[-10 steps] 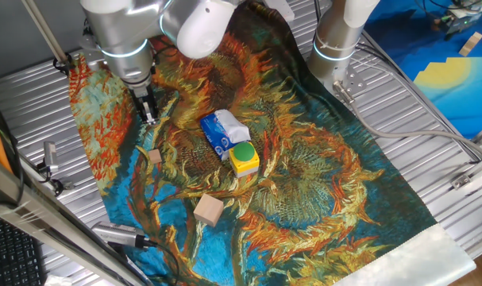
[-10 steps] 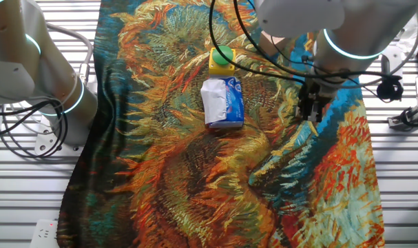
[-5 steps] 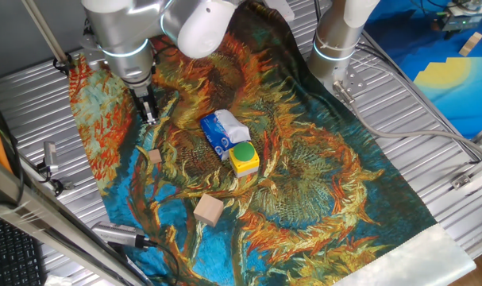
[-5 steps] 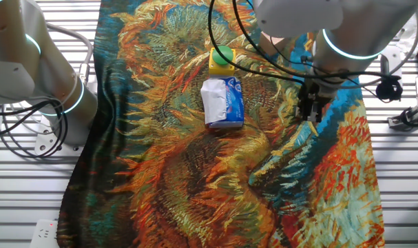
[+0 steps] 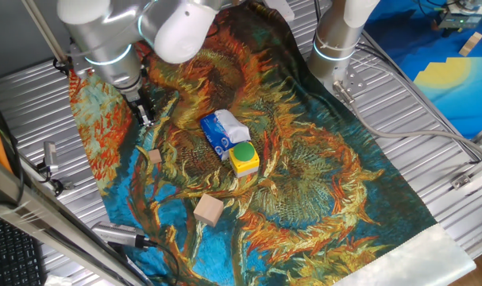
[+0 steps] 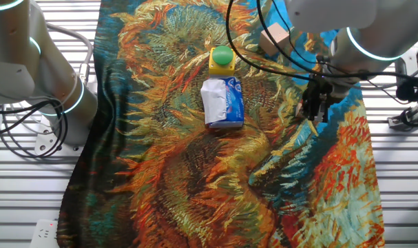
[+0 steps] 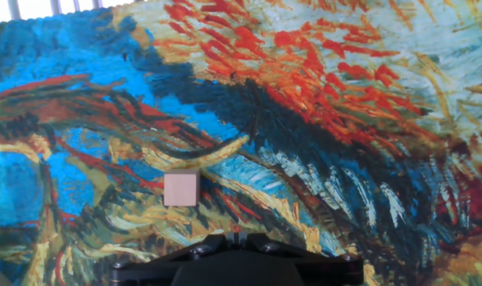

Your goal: Approach and touch the side of the small block

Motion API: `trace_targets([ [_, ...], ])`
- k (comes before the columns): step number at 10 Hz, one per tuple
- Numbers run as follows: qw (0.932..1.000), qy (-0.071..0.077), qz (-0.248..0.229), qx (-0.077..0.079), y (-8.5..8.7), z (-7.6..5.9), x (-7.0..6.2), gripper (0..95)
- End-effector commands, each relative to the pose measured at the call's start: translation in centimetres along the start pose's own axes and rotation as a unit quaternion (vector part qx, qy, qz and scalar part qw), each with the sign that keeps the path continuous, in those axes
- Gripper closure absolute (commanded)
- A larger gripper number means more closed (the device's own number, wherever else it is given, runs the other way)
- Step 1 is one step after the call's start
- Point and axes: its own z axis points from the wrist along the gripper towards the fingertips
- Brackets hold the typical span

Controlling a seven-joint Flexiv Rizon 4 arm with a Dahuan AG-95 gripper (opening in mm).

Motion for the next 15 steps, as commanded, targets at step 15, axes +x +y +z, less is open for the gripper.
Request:
trace_targets([
  [15, 0.9996, -0.023, 0.015, -0.008, 0.3, 5.3, -2.8, 95.0],
])
